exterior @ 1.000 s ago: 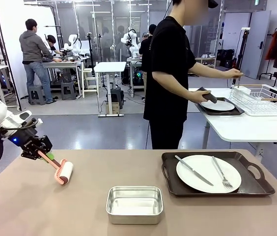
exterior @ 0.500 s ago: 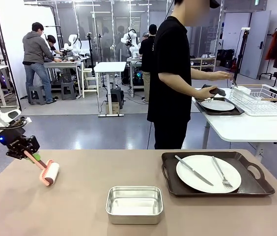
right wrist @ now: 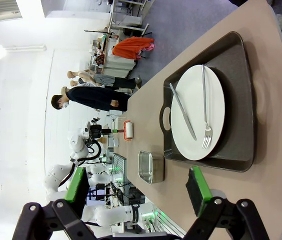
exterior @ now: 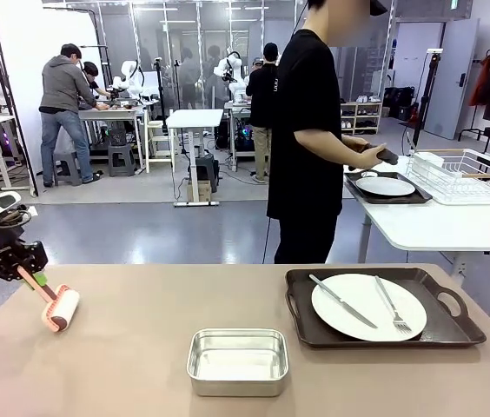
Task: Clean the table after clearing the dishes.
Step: When the left (or right) Handle tray is removed, use the left hand (or right hand) to clean the left (or right) side of the table with the Lint Roller.
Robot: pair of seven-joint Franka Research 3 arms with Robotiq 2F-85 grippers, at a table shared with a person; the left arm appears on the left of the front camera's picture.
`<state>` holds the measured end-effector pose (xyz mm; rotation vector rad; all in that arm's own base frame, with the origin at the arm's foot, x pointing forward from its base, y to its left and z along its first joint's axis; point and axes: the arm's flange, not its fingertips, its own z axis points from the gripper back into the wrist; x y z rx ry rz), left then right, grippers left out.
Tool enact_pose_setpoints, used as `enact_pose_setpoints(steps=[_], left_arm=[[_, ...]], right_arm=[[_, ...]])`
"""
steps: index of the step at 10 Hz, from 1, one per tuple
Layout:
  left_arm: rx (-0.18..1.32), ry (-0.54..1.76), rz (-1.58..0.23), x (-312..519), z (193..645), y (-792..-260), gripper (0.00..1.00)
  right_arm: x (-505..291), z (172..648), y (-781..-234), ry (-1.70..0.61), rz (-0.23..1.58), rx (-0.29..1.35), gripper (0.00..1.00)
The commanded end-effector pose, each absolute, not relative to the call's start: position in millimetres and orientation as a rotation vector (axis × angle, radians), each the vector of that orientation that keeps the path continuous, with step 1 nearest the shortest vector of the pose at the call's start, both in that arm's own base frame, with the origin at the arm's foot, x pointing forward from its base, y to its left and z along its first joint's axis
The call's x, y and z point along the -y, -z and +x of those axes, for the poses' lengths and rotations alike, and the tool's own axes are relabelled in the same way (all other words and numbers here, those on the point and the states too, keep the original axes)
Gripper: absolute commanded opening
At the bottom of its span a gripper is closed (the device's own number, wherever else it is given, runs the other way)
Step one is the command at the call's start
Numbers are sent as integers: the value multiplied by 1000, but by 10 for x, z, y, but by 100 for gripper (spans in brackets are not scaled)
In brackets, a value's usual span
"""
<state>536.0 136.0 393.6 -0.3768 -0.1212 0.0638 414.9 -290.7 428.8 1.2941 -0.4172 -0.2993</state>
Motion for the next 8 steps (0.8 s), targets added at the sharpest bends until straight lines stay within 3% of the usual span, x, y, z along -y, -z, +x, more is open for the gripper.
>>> enact_pose_setpoints(steps=[1,8], left_arm=[[58,-86,-225,-1541,5196,-3581,22],[86,-133,-146,-1644,5110,-3802,22]], right_arm=[[2897,4137,-4321,296,1295,423,100],[2897,4137,-4321,296,1295,423,100]])
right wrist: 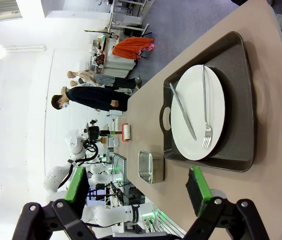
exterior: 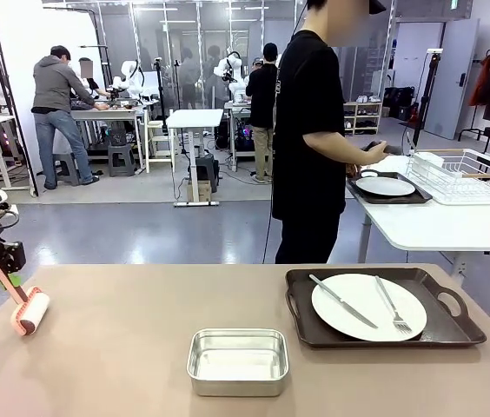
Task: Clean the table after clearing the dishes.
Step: When the left (or right) Handle tray is removed, use the left hand (or right hand) to clean the left (or right) side of the table with the Lint Roller.
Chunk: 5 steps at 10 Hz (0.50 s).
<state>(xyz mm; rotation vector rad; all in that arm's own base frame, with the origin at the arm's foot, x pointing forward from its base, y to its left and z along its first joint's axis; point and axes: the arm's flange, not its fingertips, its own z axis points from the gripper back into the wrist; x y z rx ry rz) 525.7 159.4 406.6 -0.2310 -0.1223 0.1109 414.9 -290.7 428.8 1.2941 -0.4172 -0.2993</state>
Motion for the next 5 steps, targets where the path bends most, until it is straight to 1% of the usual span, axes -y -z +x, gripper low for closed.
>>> enact_pose_setpoints(steps=[1,5], left_arm=[[87,-136,-135,-1652,5103,-3837,22],[89,-143,-98,-1605,5117,-3946,22]], right_arm=[[2897,4137,-4321,296,1295,423,100],[2897,4137,-4321,296,1295,423,100]])
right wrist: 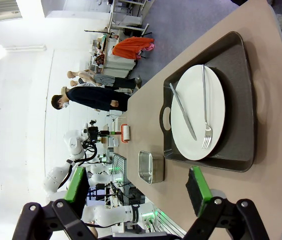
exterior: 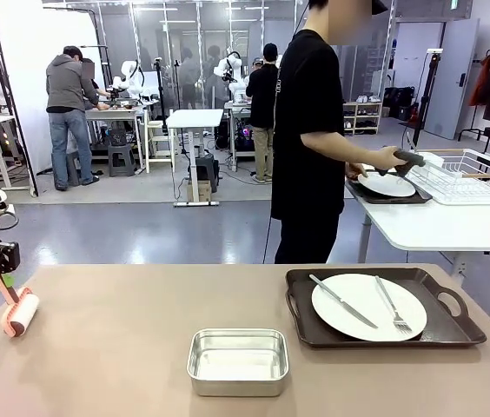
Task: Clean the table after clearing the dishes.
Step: When the left (or right) Handle tray is removed, use the left hand (or right hand) to clean the left (or right) side of the table with the Lint Roller.
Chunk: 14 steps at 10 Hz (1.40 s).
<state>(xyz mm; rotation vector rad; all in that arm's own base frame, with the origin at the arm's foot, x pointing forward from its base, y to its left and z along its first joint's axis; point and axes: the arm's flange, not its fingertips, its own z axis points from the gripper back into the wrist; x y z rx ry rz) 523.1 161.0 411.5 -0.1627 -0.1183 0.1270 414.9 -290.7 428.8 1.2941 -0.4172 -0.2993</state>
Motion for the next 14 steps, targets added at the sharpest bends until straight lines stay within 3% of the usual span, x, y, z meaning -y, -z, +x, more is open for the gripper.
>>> enact_pose_setpoints(steps=[1,9,14], left_arm=[[91,-142,-96,-1584,5115,-4005,22],[159,-61,68,-761,4856,-5269,22],[197,-25,76,-481,4861,-5474,22]], right_arm=[[2897,4137,-4321,296,1295,423,100],[2897,4137,-4321,296,1295,423,100],[2897,4137,-4321,296,1295,423,100]])
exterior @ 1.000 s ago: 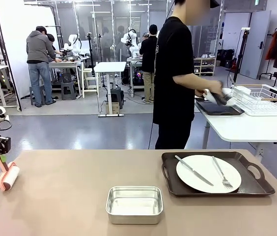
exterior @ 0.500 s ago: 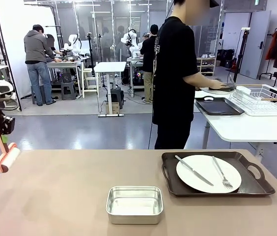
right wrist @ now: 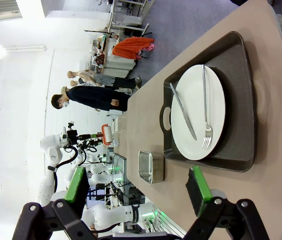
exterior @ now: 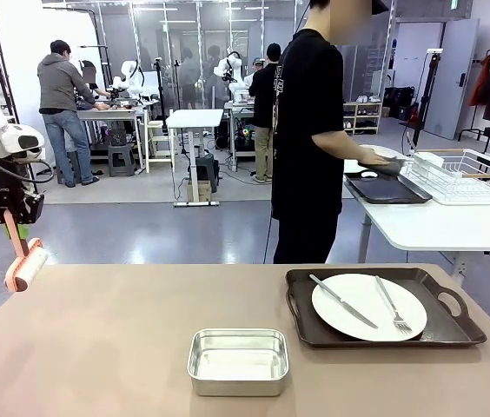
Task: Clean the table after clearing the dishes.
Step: When the left (or right) Handle tray is removed, use the left hand (or right hand) to clean the left (or right) side of the table with the Lint Roller, then place the Lint Roller back on top of the Airtight Container.
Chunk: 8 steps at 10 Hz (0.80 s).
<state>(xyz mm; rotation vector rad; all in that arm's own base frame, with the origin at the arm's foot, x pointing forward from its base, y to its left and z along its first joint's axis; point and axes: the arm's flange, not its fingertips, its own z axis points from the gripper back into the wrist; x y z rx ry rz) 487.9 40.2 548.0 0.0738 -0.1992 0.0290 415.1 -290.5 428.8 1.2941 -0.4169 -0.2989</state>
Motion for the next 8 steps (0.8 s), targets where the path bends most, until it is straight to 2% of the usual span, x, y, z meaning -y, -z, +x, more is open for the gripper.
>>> enact_pose_setpoints(steps=[1,8], left_arm=[[197,-25,76,-481,4861,-5474,22],[197,-25,76,-481,4861,-5474,22]], right_arm=[[2897,4137,-4321,296,1295,423,100],[2897,4137,-4321,296,1295,423,100]])
